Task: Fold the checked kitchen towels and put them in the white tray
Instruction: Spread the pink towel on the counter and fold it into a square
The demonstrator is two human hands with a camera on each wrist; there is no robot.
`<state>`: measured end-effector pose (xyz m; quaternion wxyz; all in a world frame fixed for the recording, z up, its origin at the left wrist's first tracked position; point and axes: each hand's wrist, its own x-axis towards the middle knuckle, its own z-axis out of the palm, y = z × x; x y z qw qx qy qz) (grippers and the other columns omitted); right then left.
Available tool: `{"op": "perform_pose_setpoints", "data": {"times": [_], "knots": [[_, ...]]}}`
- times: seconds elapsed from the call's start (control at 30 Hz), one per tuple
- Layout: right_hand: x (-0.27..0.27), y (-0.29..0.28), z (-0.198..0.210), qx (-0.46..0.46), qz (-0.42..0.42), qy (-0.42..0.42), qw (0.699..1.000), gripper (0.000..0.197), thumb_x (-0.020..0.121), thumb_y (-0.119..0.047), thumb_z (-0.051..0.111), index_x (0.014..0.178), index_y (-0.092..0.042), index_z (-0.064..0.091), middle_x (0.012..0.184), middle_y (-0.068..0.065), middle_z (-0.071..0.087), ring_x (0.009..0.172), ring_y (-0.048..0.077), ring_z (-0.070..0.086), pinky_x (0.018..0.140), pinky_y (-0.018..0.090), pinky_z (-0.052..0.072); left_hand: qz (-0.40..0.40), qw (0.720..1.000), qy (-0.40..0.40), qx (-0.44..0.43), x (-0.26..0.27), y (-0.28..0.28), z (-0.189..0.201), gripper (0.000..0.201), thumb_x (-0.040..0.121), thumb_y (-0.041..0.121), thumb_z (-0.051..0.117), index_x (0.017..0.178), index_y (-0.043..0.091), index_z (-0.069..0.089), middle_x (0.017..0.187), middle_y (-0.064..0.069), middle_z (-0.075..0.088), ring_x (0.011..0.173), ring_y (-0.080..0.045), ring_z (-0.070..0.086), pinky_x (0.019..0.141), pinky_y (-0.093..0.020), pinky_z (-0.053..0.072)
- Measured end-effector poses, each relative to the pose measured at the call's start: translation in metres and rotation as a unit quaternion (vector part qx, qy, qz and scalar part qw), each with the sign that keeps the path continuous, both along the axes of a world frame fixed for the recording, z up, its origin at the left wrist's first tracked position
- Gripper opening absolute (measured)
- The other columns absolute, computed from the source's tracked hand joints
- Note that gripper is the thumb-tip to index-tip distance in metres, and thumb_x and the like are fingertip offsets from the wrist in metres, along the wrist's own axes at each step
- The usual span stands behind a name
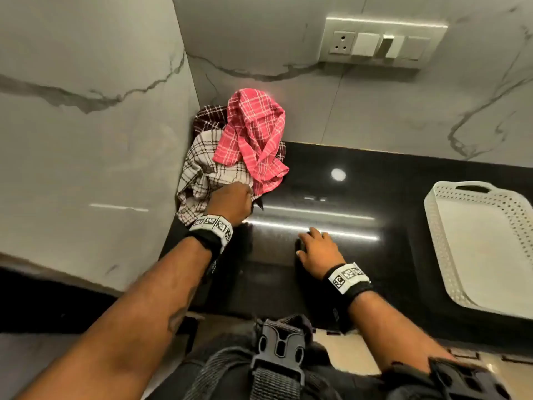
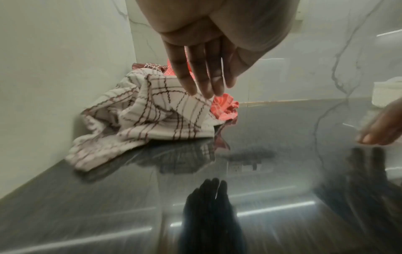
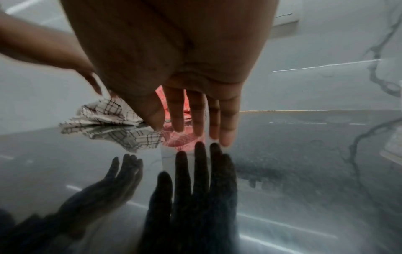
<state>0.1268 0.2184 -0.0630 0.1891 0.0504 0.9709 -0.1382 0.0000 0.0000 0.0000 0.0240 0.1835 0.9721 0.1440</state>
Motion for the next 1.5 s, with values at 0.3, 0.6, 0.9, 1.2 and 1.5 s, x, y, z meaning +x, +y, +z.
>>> {"op": "perform_pose_setpoints", "data": {"times": [0.3,0.6,0.9,1.2,1.5], "knots": [[-0.035,-0.007,-0.007,0.019,-0.045,-0.103,0.994,0.084,0.085,-0.043,0.07,0.153,-0.041,0.021,0.163,0.012,0.007,0.144,0.054,0.007,0.113,0.068,0.022,0.013,1.0,0.025,-0.013,-0.09,0.043,-0.008,0.022,0.096,0.029,0.054,0.109,0.011,0.056,0.107,-0.012,0.062,0.093,-0.034,0.063,0.076,-0.044,0.05],[-0.037,0.001,-0.01,0.018,-0.052,-0.102,0.993,0.089,0.081,-0.051,0.071,0.152,-0.048,0.018,0.165,0.005,0.009,0.146,0.048,0.012,0.112,0.059,0.032,-0.077,0.989,0.05,0.116,-0.076,0.059,0.018,0.01,0.101,0.021,0.046,0.097,0.017,0.054,0.086,0.004,0.053,0.074,-0.019,0.052,0.067,-0.034,0.041],[-0.027,0.042,0.02,-0.219,-0.156,-0.007,0.963,0.077,0.085,-0.081,0.037,0.106,-0.015,0.071,0.108,0.006,0.073,0.105,0.026,0.066,0.09,0.037,0.05,-0.27,0.962,-0.038,0.028,0.033,0.076,-0.007,0.018,0.098,0.031,0.049,0.106,0.018,0.059,0.109,-0.006,0.067,0.101,-0.03,0.063,0.082,-0.041,0.049],[0.01,0.026,0.049,-0.475,-0.214,0.129,0.844,0.007,0.088,-0.016,0.074,0.082,-0.013,0.072,0.075,0.002,0.071,0.07,0.009,0.063,0.07,0.033,0.052,-0.353,0.935,-0.013,-0.008,0.111,0.095,-0.012,0.022,0.099,0.023,0.049,0.108,0.01,0.065,0.103,-0.011,0.069,0.092,-0.036,0.067,0.067,-0.045,0.051],[0.084,0.077,0.095,-0.456,-0.178,0.273,0.828,0.04,0.093,0.003,0.058,0.098,-0.035,0.072,0.102,-0.004,0.073,0.096,0.009,0.069,0.087,0.028,0.054,-0.177,0.968,0.086,0.156,0.164,0.1,0.026,0.021,0.099,0.033,0.047,0.103,0.02,0.064,0.099,-0.001,0.067,0.09,-0.024,0.065,0.078,-0.037,0.051]]}}
